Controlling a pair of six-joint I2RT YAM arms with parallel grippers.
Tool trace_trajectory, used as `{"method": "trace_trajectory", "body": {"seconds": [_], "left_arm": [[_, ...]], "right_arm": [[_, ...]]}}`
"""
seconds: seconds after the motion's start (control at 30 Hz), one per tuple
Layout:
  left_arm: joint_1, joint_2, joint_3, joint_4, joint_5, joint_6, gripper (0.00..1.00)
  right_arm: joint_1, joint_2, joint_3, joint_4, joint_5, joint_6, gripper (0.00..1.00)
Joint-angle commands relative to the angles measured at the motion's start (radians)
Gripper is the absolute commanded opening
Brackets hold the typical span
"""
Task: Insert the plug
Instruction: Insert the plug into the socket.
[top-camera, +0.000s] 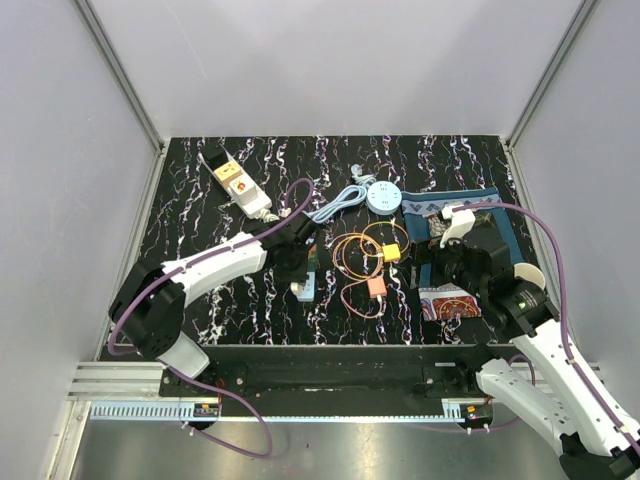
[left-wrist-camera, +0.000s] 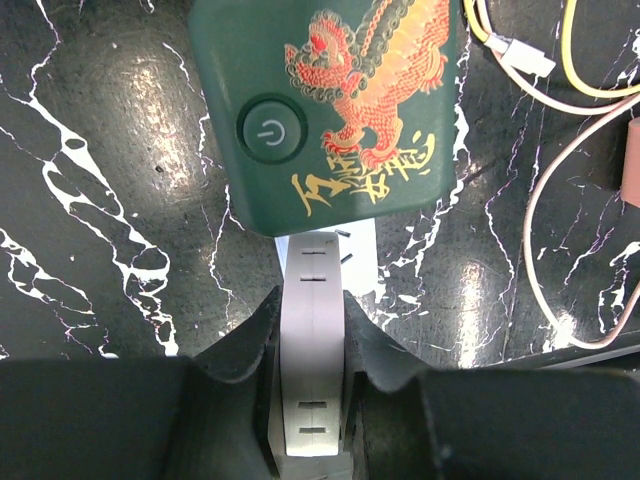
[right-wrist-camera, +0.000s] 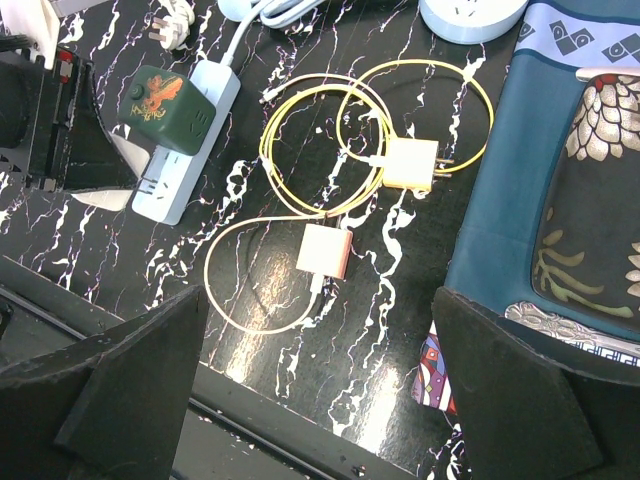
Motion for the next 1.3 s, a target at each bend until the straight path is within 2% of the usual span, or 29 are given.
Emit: {"method": "trace_trajectory", "body": {"seconds": [0.0,0.73,1.27], "left_arm": [[-0.004,0.012,0.042,0.016,-0.033,-0.011,0.0],[-0.031,0.041,0.078,-0.082,-0.091,-0.038,0.0],[-0.044,0.087,0.113,-0.057,-0.101,-0.04,0.0]], "right_arm": [[-0.001,-0.009,0.005,0.023,0.016,-0.014,0.99],[0.006,-0.012,0.009,0.023,0.03,-0.025,0.99],[0.009,-0.02,0.009,0.021,0.029,-0.026,0.99]]}}
